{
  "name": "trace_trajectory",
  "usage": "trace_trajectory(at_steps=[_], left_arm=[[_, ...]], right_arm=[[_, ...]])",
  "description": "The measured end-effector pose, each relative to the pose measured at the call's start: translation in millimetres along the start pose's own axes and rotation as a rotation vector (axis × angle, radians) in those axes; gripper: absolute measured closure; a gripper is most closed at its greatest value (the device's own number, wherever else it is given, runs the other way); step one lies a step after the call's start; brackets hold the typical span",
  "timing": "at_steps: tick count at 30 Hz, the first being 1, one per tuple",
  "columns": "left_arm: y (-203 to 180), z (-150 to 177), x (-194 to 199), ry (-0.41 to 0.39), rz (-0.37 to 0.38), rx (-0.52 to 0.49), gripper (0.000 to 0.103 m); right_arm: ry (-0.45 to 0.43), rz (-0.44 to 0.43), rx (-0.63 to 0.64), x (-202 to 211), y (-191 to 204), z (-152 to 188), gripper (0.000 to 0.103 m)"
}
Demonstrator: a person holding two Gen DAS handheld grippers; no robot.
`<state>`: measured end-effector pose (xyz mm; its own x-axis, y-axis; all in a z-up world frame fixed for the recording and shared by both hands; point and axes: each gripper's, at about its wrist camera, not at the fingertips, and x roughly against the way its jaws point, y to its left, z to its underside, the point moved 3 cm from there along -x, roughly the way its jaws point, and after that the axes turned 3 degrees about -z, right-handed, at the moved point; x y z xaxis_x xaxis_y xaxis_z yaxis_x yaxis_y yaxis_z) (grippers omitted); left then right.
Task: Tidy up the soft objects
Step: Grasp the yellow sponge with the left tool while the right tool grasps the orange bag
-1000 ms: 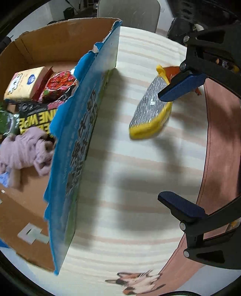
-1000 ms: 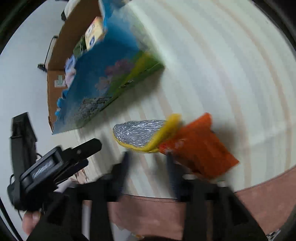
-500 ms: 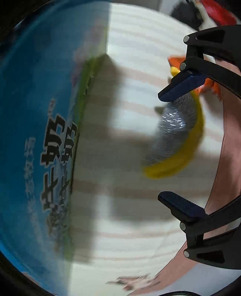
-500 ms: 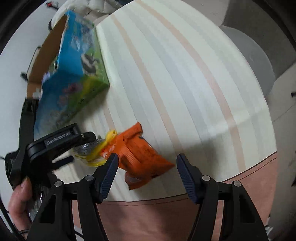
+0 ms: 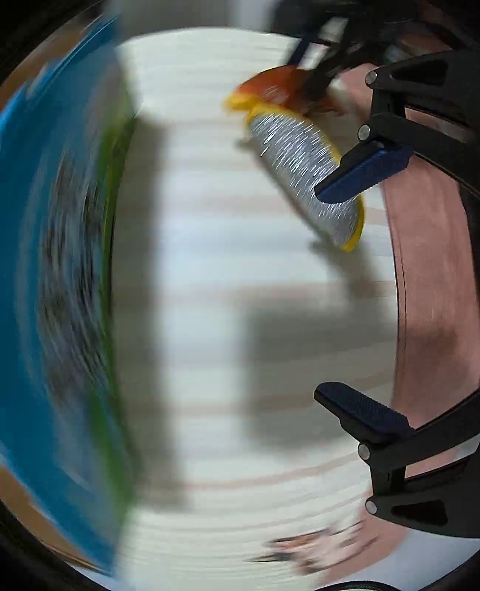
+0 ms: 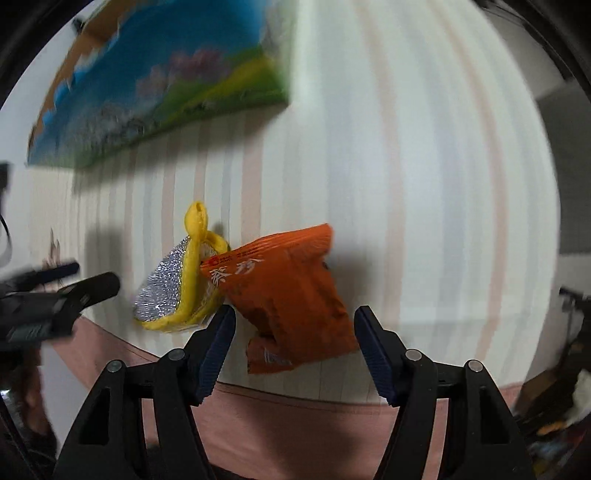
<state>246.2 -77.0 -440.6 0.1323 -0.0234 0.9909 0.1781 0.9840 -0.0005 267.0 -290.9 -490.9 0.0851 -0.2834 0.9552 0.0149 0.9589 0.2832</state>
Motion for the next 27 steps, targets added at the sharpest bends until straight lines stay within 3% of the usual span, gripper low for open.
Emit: trace_trajectory(at_steps=[3, 4, 8, 14, 15, 16, 19, 21, 27], left_arm=[[-32, -5, 5, -0.036, 0.003, -0.173, 0.004], [-42, -7, 5, -0.037, 0.005, -0.216, 0.004], [-86, -12, -8, -0.022, -0.023, -0.399, 0.004], [-128, -19, -36, 0.037, -0.077, -0.482, 0.004], [-136, -20, -40, 0.036, -0.093, -0.481, 0.006], [-141, -21, -43, 0.038, -0.111, -0.468, 0.018], [-124, -18, -46, 0.034, -0.115, -0.409, 0.029], [-114, -18, -43, 0.034, -0.098, -0.302, 0.042], [-79, -1, -45, 0.036, -0.121, -0.071, 0.045]], right_arm=[[0.044, 0.063, 0.071, -15, 8, -6, 0.035], [0.049, 0.083, 0.077, -16, 8, -6, 0.041], [0.079, 0.125, 0.02, -19, -4, -3, 0.045], [0.081, 0.138, -0.062, -16, -34, 12, 0.045], [0.081, 0.14, -0.066, -14, -38, 14, 0.045], [0.079, 0.142, -0.07, -14, -41, 15, 0.045], [0.075, 0.144, -0.072, -14, -42, 18, 0.045], [0.068, 0.149, -0.075, -14, -42, 18, 0.045], [0.077, 0.129, -0.092, -13, -34, 36, 0.046]])
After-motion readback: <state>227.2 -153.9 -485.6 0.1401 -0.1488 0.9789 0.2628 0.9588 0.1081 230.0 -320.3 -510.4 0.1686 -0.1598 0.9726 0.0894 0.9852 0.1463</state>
